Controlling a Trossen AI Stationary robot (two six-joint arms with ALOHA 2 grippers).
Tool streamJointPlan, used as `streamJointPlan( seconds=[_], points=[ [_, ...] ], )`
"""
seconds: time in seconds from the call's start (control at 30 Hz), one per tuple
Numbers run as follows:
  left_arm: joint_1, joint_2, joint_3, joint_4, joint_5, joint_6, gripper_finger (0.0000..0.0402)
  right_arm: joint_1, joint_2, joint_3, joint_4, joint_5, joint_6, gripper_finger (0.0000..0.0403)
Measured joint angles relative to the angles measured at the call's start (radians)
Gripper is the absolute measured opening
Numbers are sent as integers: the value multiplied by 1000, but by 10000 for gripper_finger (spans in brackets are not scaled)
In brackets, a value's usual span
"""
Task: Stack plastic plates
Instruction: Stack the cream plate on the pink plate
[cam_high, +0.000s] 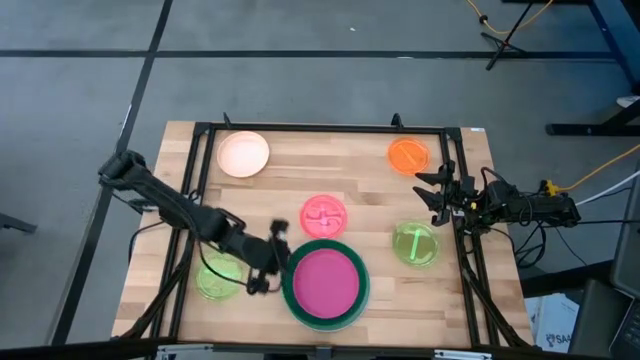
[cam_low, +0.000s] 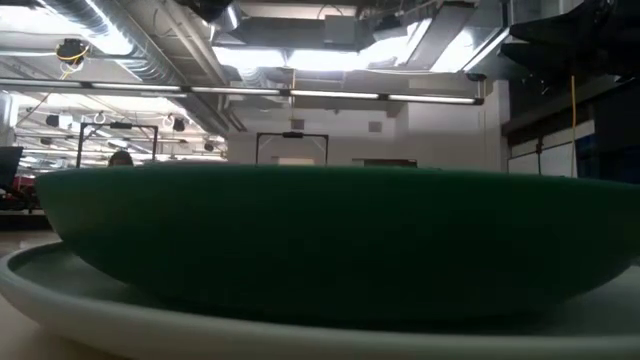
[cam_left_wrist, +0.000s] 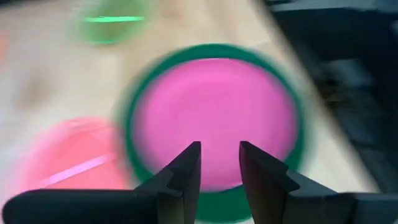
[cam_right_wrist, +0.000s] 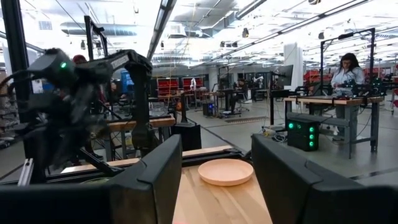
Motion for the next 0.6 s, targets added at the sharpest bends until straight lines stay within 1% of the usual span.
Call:
streamJointPlan(
  seconds=[0.1, 0.13, 0.2, 0.3, 0.4, 0.47, 0.6],
  points=[
    [23, -63, 0, -91, -211, 12, 103, 0, 0, 0, -3, 0, 0, 188],
    [32, -79, 0, -119, -260, 16, 103, 0, 0, 0, -6, 0, 0, 188],
    [59, -104, 0, -171, -309, 15, 103, 0, 0, 0, -10, 0, 0, 188],
    [116, -126, 0, -245, -343, -15, 103, 0, 0, 0, -11, 0, 0, 188],
    [196, -123, 0, -336, -348, -70, 103, 0, 0, 0, -12, 0, 0, 188],
    [254, -115, 0, -387, -332, -110, 103, 0, 0, 0, -14, 0, 1, 188],
    [373, -104, -1, -457, -283, -129, 113, 0, 0, 0, -16, 0, 18, 188]
  ],
)
